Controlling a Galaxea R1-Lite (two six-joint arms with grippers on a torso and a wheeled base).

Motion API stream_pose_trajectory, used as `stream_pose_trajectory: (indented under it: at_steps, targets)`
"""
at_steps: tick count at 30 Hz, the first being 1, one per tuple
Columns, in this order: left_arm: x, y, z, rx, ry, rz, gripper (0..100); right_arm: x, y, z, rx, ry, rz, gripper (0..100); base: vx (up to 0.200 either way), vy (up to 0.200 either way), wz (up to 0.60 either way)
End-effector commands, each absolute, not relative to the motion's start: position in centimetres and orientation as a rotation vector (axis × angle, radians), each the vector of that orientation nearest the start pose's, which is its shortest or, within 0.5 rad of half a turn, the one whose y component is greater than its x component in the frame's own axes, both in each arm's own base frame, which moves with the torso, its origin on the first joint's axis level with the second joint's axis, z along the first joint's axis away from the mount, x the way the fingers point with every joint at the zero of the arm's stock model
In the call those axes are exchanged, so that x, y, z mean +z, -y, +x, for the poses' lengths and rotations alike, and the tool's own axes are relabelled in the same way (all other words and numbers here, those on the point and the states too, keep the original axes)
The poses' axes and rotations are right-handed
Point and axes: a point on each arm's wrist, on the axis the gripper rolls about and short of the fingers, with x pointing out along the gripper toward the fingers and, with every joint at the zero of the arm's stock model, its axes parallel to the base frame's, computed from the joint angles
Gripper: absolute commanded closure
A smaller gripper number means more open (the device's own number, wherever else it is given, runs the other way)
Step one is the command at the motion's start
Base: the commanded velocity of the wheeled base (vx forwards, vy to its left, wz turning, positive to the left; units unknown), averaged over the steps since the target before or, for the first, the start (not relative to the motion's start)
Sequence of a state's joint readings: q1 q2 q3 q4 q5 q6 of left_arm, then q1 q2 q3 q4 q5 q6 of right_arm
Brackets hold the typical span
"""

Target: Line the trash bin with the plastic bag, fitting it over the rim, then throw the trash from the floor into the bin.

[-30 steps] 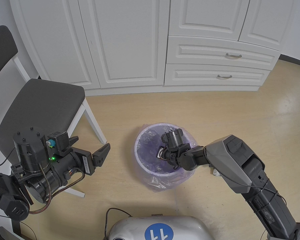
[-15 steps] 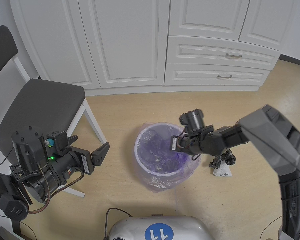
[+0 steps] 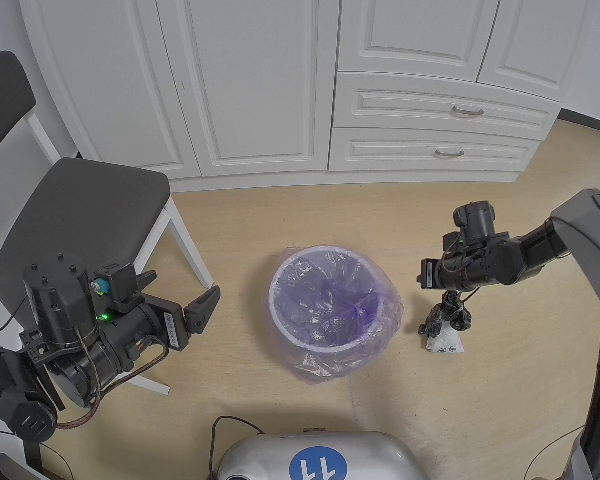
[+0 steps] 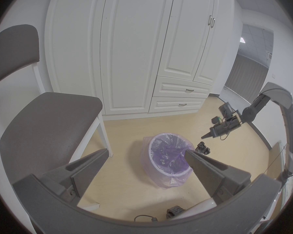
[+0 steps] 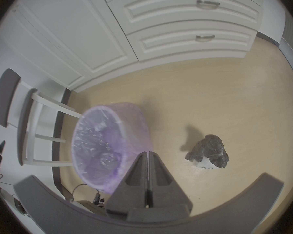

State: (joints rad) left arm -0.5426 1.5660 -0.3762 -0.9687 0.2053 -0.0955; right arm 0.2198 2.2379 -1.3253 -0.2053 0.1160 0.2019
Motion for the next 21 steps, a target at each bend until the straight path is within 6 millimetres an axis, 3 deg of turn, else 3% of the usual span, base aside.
stream_pose_trajectory:
  at_steps: [1, 8, 21]
  targets:
    - [14.3, 11.6, 20.1, -0.326, -0.222, -0.011, 0, -1.0, -10.1, 44.4, 0.208, -0.877, 0.1, 100, 0.0, 0.0, 0.0]
    - [14.2, 11.7, 20.3, -0.324, -0.228, -0.009, 0, -3.6, -11.8, 45.6, 0.186, -0.891, 0.127, 100, 0.0, 0.0, 0.0]
    - [14.3, 11.6, 20.4, -0.323, -0.206, -0.015, 0, -3.9, -14.1, 47.9, 0.13, -0.833, 0.312, 100, 0.0, 0.0, 0.0]
